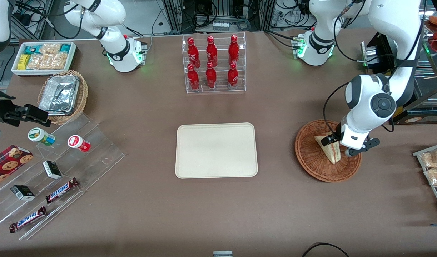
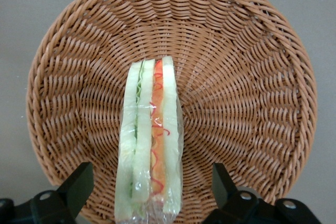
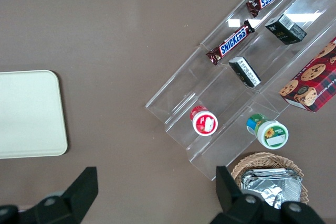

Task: Place sandwich from basket to tray
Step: 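Lower the left gripper around the sandwich and close on it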

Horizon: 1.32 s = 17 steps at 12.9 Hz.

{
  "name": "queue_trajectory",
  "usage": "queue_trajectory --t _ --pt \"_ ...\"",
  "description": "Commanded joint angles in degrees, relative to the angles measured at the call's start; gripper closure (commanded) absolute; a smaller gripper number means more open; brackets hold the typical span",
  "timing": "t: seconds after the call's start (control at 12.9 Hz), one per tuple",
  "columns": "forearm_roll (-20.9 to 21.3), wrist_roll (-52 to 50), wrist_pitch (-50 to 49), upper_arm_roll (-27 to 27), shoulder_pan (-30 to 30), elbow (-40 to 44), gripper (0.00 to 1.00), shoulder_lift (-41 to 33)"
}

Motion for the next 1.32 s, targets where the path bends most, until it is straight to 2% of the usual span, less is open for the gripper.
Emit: queue_trajectory --t 0.0,0.16,0.23,0.31,0.47,0.54,0.85,1.24 --pt "1.12 -1.37 5.38 0.23 -0.12 -3.96 0.00 -0.83" --pt "1.12 -1.54 8.55 0.23 -0.04 -5.46 0.03 0.22" --pt "1.12 -1.89 9.70 0.23 -0.04 -6.07 0.11 0.66" --pt "1.12 -3.20 10.40 0.32 -0.04 -6.34 0.31 0.84" --pt "1.12 -3.74 10.41 0.32 0.14 -6.34 0.92 1.11" --pt "1.04 -3.65 10.41 0.32 0.23 -6.17 1.00 1.11" --pt "1.12 -1.55 7.09 0.94 0.49 -3.02 1.00 -0.65" --pt "1.74 0.22 -17.86 -1.34 -2.57 15.95 1.00 -1.79"
